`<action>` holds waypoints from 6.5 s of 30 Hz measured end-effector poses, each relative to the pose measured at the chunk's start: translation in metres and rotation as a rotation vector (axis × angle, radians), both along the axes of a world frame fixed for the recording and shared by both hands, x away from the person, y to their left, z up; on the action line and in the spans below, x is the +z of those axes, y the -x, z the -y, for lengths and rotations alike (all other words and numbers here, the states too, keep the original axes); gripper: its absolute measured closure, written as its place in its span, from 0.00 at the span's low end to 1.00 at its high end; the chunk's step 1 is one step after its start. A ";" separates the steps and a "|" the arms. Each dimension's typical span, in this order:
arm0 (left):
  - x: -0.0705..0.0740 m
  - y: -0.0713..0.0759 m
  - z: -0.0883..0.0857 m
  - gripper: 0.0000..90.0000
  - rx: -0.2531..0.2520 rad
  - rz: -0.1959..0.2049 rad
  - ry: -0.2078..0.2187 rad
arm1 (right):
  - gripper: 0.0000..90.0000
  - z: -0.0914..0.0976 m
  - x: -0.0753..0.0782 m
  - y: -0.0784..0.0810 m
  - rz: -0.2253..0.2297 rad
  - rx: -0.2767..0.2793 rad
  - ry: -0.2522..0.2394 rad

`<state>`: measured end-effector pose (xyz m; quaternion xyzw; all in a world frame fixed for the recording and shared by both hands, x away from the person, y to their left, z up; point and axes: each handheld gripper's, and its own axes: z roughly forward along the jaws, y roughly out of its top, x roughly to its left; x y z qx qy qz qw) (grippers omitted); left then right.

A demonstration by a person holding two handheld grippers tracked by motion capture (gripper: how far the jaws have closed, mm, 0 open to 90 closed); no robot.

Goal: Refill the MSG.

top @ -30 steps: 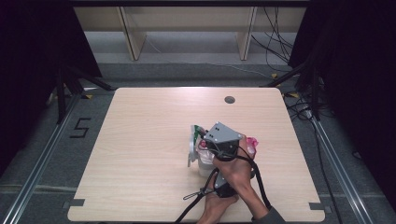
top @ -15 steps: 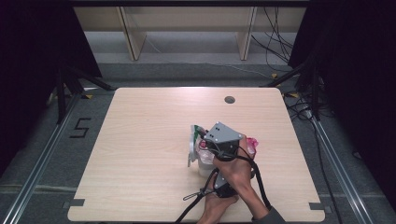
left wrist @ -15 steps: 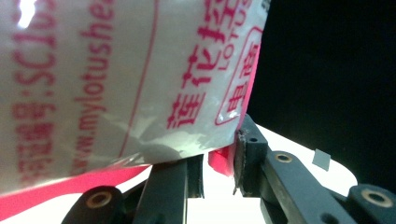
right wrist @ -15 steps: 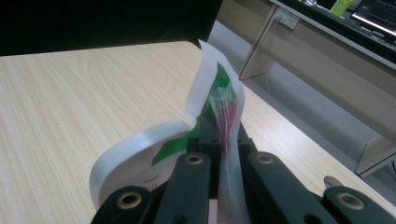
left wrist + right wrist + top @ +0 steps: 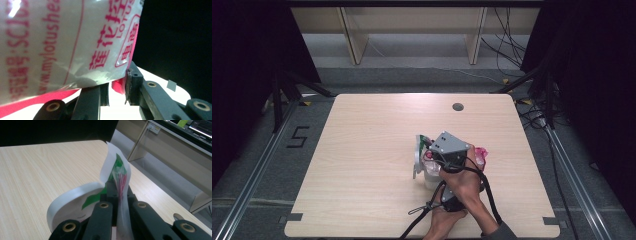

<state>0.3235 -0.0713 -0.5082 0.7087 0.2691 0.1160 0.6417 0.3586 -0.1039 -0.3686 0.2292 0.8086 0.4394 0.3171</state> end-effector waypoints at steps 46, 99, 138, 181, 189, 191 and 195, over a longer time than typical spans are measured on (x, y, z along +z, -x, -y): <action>0.003 0.003 0.006 0.84 0.006 -0.038 0.099 | 0.99 0.000 0.003 0.002 -0.003 0.009 -0.001; 0.003 0.001 0.006 0.84 0.001 -0.017 0.035 | 0.99 0.006 0.007 -0.001 -0.014 0.009 -0.024; 0.003 0.001 0.006 0.84 -0.003 -0.020 0.053 | 0.99 0.005 0.008 0.000 -0.016 0.020 -0.023; -0.003 0.004 0.004 0.77 -0.007 -0.082 -0.009 | 1.00 0.043 0.017 -0.002 -0.057 0.055 -0.148; -0.003 0.007 0.004 0.73 -0.022 -0.085 -0.038 | 1.00 0.063 0.022 0.005 -0.103 0.039 -0.219; -0.004 0.007 0.004 0.73 -0.024 -0.085 -0.043 | 1.00 0.069 0.024 0.005 -0.094 0.038 -0.228; -0.005 0.007 0.005 0.72 -0.033 -0.088 -0.050 | 1.00 0.079 0.024 0.005 -0.083 0.036 -0.252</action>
